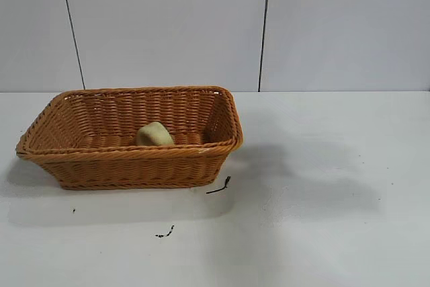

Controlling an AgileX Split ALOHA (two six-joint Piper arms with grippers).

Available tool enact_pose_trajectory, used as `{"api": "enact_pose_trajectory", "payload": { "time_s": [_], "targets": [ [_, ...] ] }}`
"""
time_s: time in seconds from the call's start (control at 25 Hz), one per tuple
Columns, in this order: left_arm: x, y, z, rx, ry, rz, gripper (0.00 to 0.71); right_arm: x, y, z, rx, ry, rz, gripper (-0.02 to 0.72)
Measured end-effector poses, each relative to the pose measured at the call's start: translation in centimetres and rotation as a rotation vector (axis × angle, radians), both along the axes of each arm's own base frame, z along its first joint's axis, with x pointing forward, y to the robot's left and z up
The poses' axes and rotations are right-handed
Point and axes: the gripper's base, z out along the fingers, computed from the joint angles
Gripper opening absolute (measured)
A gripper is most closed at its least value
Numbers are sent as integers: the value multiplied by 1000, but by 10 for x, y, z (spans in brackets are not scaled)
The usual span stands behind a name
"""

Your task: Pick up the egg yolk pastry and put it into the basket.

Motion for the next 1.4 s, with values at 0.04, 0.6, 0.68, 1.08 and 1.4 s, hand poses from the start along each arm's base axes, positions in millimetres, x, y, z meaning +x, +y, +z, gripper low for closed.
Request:
{"api": "enact_pose_trajectory", "payload": {
  "time_s": [0.04, 0.6, 0.68, 1.08, 1.4],
  "targets": [
    [0, 0, 0, 0, 0, 0, 695, -12, 0, -3, 1, -27, 0, 634],
    [0, 0, 0, 0, 0, 0, 695, -129, 2, 11, 27, -684, 4, 634],
    [0, 0, 0, 0, 0, 0, 695, -142, 3, 10, 29, -777, 5, 634],
    [0, 0, 0, 0, 0, 0, 695, -149, 3, 7, 35, -865, 6, 634],
    [0, 0, 0, 0, 0, 0, 695, -148, 3, 6, 33, -867, 4, 634]
  ]
}}
